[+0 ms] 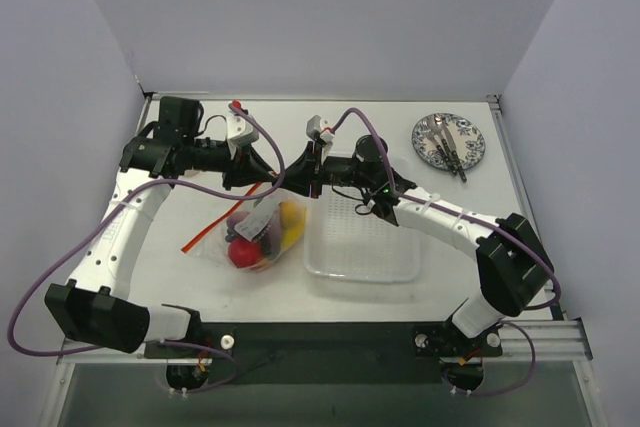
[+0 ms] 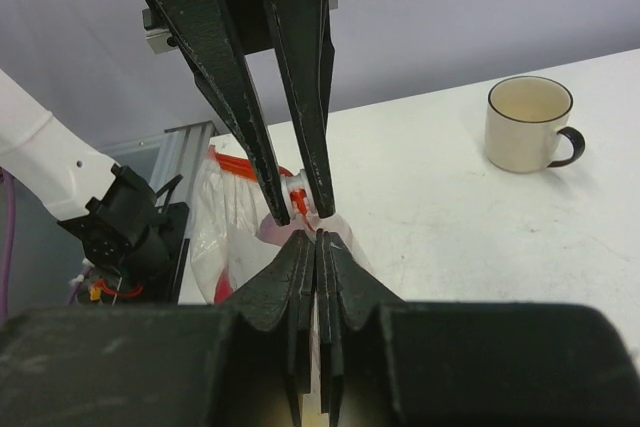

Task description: Open the zip-top bag and remove the fake food

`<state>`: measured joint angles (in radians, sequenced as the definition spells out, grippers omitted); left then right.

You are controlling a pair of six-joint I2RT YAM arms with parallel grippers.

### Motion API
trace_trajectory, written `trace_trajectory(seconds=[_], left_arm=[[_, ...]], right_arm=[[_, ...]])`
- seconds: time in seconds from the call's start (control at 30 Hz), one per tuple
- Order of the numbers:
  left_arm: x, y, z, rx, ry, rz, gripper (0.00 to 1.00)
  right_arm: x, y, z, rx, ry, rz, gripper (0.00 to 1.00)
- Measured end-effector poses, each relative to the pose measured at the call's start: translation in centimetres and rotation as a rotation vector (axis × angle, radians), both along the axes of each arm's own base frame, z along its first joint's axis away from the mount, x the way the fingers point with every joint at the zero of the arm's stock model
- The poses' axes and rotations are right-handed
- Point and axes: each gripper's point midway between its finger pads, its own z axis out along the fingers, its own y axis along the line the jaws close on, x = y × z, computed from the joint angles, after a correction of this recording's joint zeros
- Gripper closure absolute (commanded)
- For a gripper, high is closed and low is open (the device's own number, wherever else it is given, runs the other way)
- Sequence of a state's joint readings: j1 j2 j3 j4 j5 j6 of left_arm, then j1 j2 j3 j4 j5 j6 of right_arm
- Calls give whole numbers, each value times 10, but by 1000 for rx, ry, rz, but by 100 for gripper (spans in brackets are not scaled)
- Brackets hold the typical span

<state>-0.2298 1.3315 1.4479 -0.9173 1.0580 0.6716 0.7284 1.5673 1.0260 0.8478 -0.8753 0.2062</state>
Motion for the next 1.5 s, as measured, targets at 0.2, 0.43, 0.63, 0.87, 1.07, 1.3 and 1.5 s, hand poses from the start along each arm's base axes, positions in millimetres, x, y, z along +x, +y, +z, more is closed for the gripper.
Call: trace_trajectory(seconds=[0.2,0.43,0.63,0.87,1.07,1.3,1.5], left_arm=[[4,1,0,11,-11,20,99],[7,2,-1,24,-23,36,100],[12,13,-1,41,-41,83,100],[42,76,-12,45,-12,277,100],[48,146,-37,54,84,418,100],[45,200,-57,67,74,469,100],[33,198,-62,98,23,432,94]], right_arm=[[1,0,0,0,1,-5,100],[5,-1,-1,-2,-8,-23,100],[24,-9,4,15,-26,-96,100],[76,-40,16,63,-37,-292,100],[95,-47,19,87,-41,-386,100],[107,-34,-22,46,53,-396,100],[107,-30,-31,36,82,-391,97]])
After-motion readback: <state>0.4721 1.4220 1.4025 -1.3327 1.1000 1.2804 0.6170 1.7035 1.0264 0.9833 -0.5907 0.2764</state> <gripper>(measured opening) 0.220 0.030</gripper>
